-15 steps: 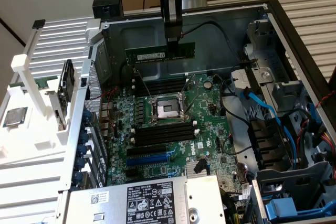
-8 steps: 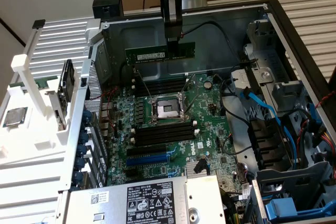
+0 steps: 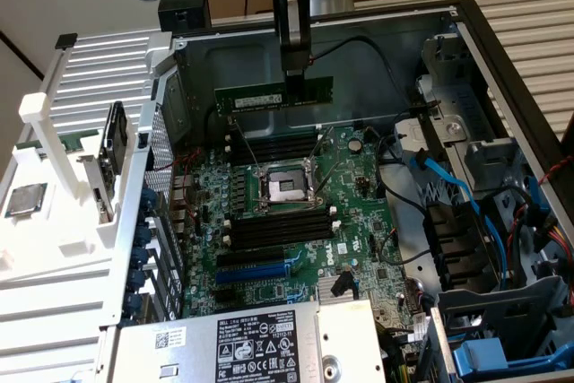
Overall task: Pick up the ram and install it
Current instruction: 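Insert the ram into the slot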
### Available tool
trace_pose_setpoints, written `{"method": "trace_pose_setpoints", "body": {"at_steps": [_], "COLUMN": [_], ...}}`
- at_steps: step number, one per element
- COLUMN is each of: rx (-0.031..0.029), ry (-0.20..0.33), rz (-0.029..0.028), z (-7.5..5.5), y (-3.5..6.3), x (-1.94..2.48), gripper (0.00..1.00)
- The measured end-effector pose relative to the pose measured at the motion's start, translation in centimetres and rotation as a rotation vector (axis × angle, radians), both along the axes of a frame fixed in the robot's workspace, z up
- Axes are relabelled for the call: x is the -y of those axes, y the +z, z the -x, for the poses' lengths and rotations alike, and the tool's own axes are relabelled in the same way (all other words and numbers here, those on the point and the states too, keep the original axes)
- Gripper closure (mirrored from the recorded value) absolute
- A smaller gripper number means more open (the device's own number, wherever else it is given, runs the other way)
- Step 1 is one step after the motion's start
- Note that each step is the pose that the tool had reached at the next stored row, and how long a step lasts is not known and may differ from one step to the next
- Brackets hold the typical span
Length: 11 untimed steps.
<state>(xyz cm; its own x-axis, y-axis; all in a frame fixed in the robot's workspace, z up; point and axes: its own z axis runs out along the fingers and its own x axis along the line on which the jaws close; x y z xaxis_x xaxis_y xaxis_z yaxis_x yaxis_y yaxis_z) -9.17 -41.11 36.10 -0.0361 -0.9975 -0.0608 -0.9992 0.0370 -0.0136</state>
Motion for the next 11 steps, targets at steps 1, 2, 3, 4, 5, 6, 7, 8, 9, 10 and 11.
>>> {"method": "trace_pose_setpoints", "body": {"at_steps": [1,2,3,4,5,6,7,8,9,10,11], "rx": [0.0003,0.0003,0.0004,0.0004,0.0005,0.0005,0.0005,0.0004,0.0004,0.0005,0.0004], "ry": [0.0,0.0,0.0,0.0,0.0,0.0,0.0,0.0,0.0,0.0,0.0], "rz": [0.0,0.0,0.0001,0.0001,0.0001,0.0,0.0,0.0001,0.0001,0.0001,0.0001], "z": [0.0,0.0,0.1,0.1,0.1,0.2,0.2,0.3,0.3,0.4,0.4], "y": [-0.19,-0.38,-0.54,-0.73,-0.93,-1.11,-1.29,-1.46,-1.64,-1.83,-2.0], "x": [0.0,0.0,0.0,0.0,0.0,0.0,0.0,0.0,0.0,0.0,0.0], "gripper": [0.88,0.88,0.88,0.88,0.88,0.88,0.88,0.88,0.88,0.88,0.88]}}
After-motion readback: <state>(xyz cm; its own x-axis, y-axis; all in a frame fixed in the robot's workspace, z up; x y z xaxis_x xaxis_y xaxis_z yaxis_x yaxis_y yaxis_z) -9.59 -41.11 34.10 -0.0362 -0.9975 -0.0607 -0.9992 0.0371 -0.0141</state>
